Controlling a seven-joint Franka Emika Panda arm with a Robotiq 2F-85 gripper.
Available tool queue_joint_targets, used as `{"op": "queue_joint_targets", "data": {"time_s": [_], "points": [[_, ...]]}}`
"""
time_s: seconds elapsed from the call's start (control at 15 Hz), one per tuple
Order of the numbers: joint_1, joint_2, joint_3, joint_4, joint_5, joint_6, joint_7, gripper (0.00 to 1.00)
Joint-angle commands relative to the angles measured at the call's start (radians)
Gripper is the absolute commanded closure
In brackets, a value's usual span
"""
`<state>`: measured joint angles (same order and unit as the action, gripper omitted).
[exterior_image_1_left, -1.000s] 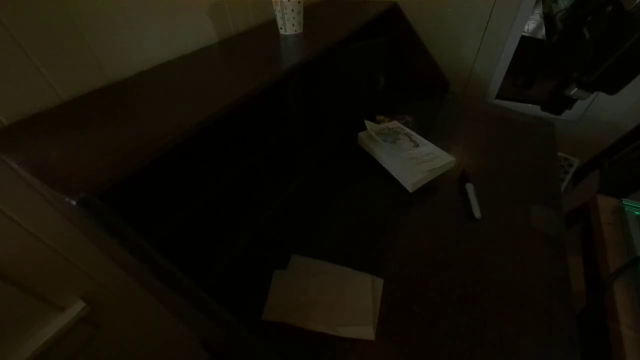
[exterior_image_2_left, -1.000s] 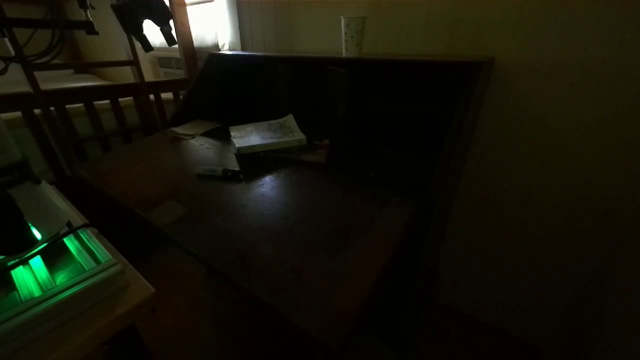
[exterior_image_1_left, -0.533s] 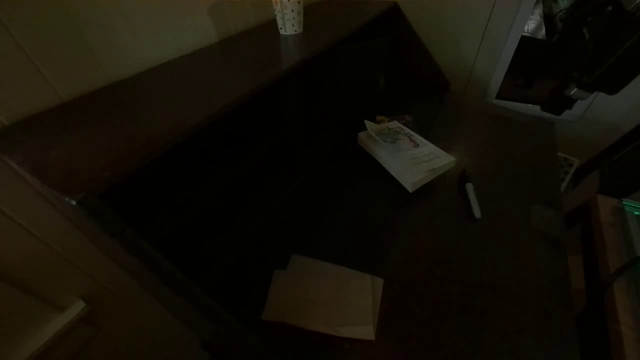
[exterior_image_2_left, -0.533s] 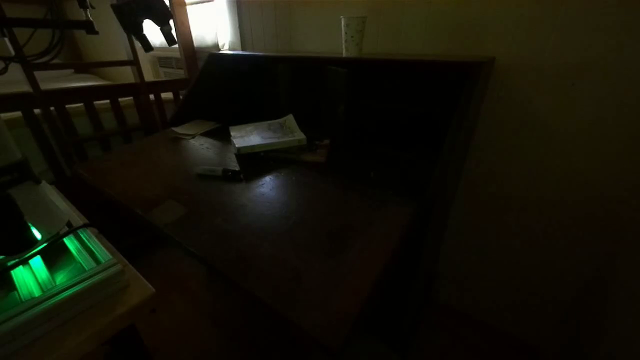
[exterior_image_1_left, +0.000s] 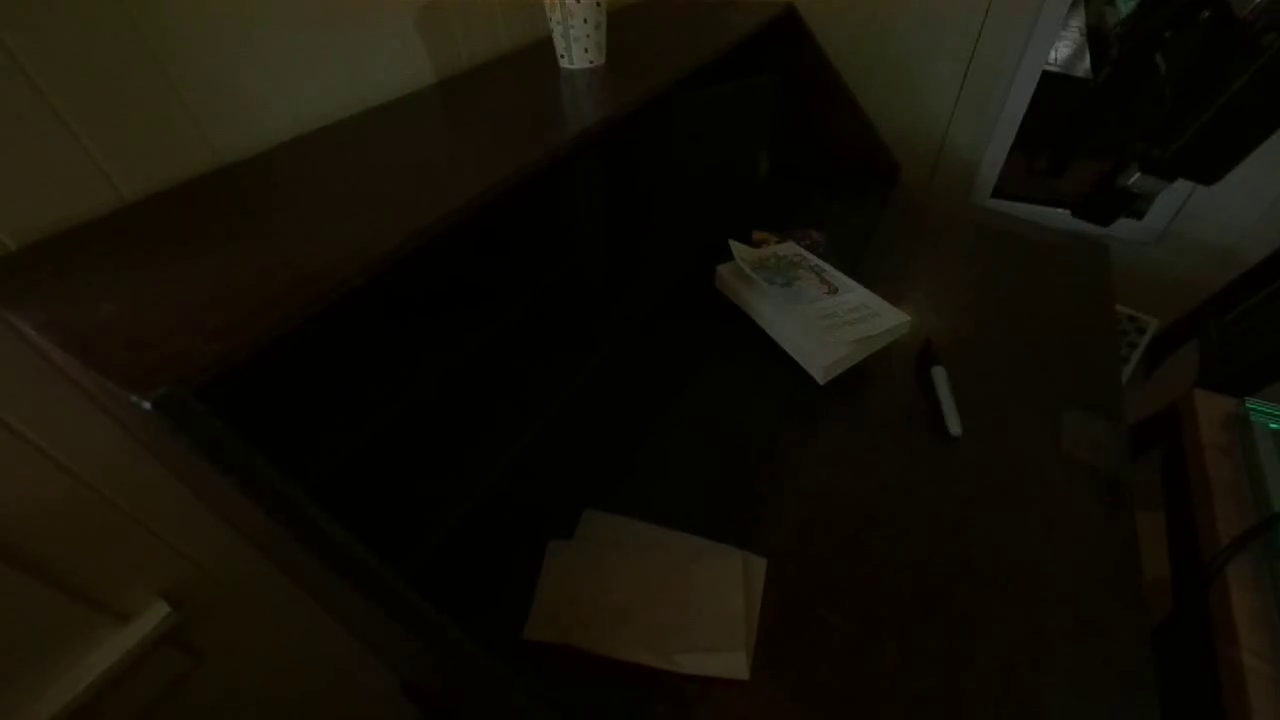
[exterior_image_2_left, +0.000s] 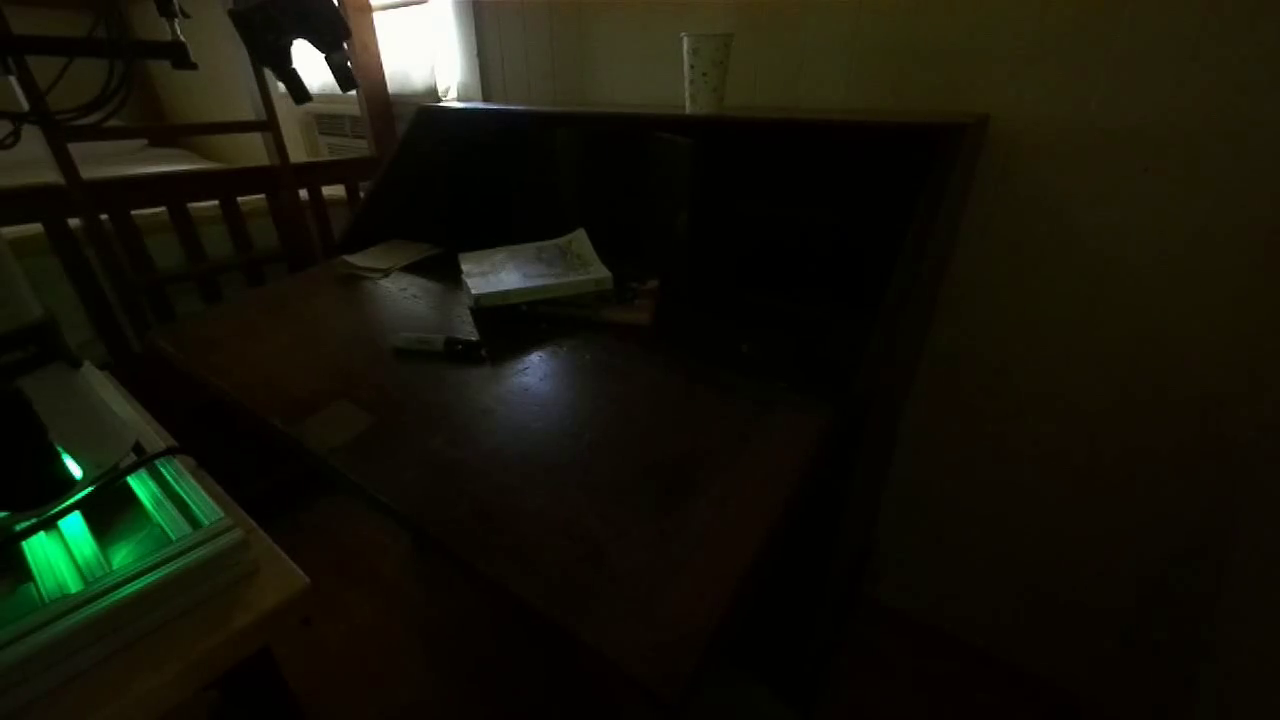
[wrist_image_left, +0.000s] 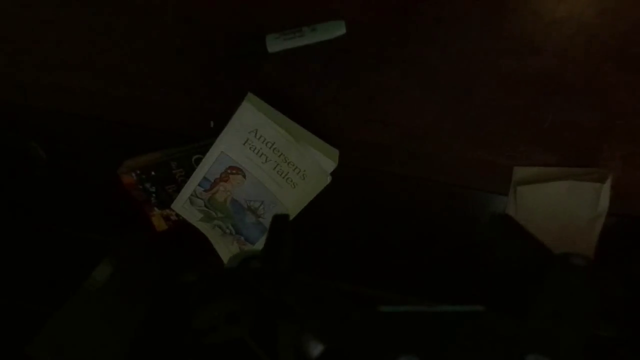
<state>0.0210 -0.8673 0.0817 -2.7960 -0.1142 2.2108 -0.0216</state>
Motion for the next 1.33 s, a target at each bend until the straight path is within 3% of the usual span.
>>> {"op": "queue_joint_targets", "data": {"time_s": [0.0,0.67,0.73,1.27], "points": [[-0.050,0.129,0.046,0.033,-0.080,0.056,0.054,0.00],[-0.098,0.355,0.150,0.053,-0.254,0.089,0.278,0.00],[-0.062,0.318,0.116,0.039,-0.220,0.076,0.231,0.00],[-0.068,0.342,0.123,0.042,-0.236,0.076,0.263,0.00]]}}
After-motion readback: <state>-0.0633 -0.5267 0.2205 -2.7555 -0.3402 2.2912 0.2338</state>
